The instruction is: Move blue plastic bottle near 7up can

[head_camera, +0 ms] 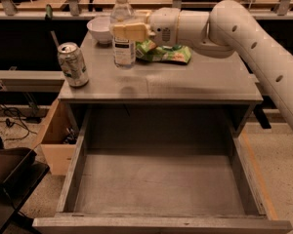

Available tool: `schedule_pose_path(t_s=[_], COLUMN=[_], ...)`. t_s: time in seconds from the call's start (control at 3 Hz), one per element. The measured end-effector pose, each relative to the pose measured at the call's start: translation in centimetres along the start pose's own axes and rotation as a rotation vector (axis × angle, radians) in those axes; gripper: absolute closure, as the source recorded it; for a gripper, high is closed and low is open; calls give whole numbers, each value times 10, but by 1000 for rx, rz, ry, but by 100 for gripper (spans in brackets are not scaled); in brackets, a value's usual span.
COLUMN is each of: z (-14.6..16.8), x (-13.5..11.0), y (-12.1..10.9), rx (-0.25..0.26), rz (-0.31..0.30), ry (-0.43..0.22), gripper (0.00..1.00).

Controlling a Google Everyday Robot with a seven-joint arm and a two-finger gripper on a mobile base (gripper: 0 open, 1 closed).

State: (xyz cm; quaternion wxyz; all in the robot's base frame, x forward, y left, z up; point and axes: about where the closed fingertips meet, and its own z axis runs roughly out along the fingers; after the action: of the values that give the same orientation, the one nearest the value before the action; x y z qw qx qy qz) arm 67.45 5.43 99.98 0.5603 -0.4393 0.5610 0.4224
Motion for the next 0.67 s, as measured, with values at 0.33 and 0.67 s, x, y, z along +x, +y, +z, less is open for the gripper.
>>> schedule_pose_path(t_s=[0.33,0.67], z=[14,21], x=[17,35], y=[11,19], rx=[-42,-75], rz=[-2,1], ry=[14,11], gripper=[100,100])
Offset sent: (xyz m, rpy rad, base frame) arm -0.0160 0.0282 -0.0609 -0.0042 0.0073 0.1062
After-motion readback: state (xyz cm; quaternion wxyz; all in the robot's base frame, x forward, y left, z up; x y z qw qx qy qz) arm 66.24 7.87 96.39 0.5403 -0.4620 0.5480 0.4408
